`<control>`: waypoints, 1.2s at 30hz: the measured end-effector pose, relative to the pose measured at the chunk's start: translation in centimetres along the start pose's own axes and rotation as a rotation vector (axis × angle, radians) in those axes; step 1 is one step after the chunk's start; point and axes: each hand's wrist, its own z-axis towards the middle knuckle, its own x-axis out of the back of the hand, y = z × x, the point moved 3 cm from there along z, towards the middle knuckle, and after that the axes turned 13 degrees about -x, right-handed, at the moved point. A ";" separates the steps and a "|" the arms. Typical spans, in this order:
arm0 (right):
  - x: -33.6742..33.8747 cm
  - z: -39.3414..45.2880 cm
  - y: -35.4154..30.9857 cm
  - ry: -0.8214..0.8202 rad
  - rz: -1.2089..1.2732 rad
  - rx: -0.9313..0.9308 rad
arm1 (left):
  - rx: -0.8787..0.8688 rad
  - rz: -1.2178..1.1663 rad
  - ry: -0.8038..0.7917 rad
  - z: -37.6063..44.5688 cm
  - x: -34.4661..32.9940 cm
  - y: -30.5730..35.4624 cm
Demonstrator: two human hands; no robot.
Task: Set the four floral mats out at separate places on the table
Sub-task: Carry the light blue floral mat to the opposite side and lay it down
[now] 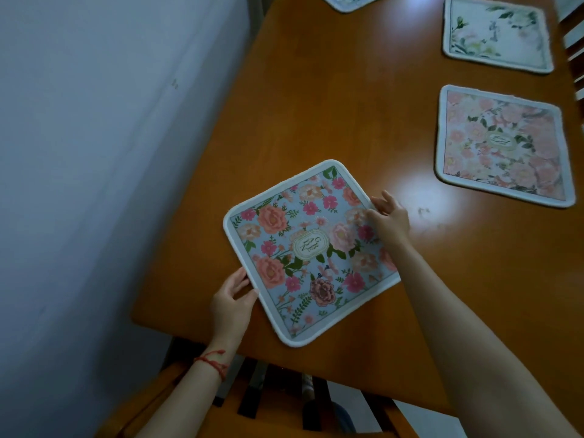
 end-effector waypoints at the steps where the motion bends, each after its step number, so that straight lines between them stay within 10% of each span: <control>1: -0.1 0.2 -0.2 -0.009 -0.004 0.002 | 0.010 -0.011 0.005 -0.3 -0.2 0.0; 36: 1.8 -12.8 8.6 0.351 0.102 -0.217 | -0.329 0.343 -0.294 15.1 -1.9 5.6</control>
